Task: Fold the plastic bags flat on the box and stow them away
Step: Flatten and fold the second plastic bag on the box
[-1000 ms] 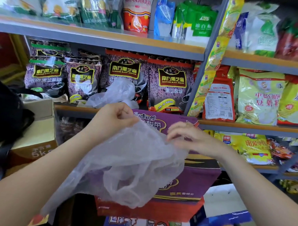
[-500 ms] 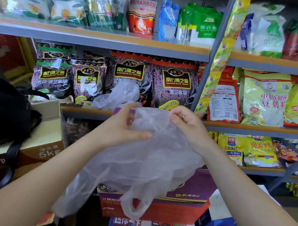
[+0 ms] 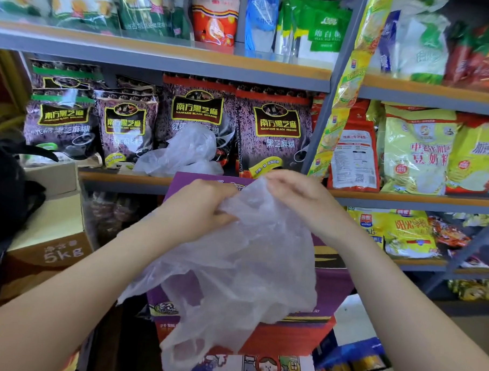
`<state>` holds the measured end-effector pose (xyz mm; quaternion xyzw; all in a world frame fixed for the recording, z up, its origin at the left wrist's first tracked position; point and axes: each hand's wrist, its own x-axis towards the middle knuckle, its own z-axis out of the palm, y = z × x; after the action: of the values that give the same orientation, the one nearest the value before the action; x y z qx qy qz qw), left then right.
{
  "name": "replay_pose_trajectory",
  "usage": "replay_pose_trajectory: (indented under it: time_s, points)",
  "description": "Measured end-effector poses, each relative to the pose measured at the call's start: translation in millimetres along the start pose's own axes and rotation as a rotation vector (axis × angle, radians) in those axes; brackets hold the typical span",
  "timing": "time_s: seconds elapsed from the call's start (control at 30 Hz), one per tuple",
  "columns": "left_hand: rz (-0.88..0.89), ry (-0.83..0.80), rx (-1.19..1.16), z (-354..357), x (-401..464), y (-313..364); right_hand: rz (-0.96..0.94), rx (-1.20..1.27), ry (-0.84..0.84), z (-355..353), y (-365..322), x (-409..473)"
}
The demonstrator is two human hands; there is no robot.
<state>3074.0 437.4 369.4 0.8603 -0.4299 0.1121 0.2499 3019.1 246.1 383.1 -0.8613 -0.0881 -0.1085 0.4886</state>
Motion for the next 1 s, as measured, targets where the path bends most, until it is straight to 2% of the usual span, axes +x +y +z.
replay_pose_trajectory:
  time_s: [0.1, 0.17, 0.3, 0.47, 0.53, 0.63, 0.7, 0.8, 0.93, 1.0]
  points:
    - [0.063, 0.020, -0.006, 1.5, 2.8, 4.4, -0.102, -0.217, -0.039, 5.3, -7.8, -0.1]
    - [0.040, 0.067, -0.039, 3.7, 2.1, 2.0, -0.054, -0.205, -0.007, 2.4, -5.3, 1.6]
    - [0.017, 0.133, -0.079, 6.5, -2.8, -9.5, 0.129, 0.112, 0.118, -7.9, 5.2, -1.5]
    - [0.027, 0.047, -0.131, 16.4, -8.0, -34.3, 0.339, 0.557, 0.092, -6.1, 19.0, -2.8]
    - [-0.029, 0.037, -0.170, 20.2, -9.1, -39.6, 0.343, 0.604, 0.104, -0.3, 21.8, -1.0]
    - [-0.061, 0.073, -0.269, 21.6, -9.6, -29.4, 0.330, 0.513, 0.170, 8.0, 23.2, 3.3]
    - [0.000, 0.095, -0.260, 23.6, -6.5, -16.0, 0.303, 0.491, 0.190, 14.0, 19.2, 5.2]
    - [0.102, 0.153, -0.132, 34.2, 0.8, -12.4, 0.326, 0.659, 0.200, 19.9, 11.8, 7.5]
    - [0.077, 0.237, -0.257, 37.7, 1.7, -15.3, 0.464, 0.903, 0.061, 15.7, 12.9, 6.0]
    - [0.071, 0.265, -0.288, 37.1, 1.9, -19.8, 0.468, 0.932, -0.018, 14.4, 15.1, 2.1]
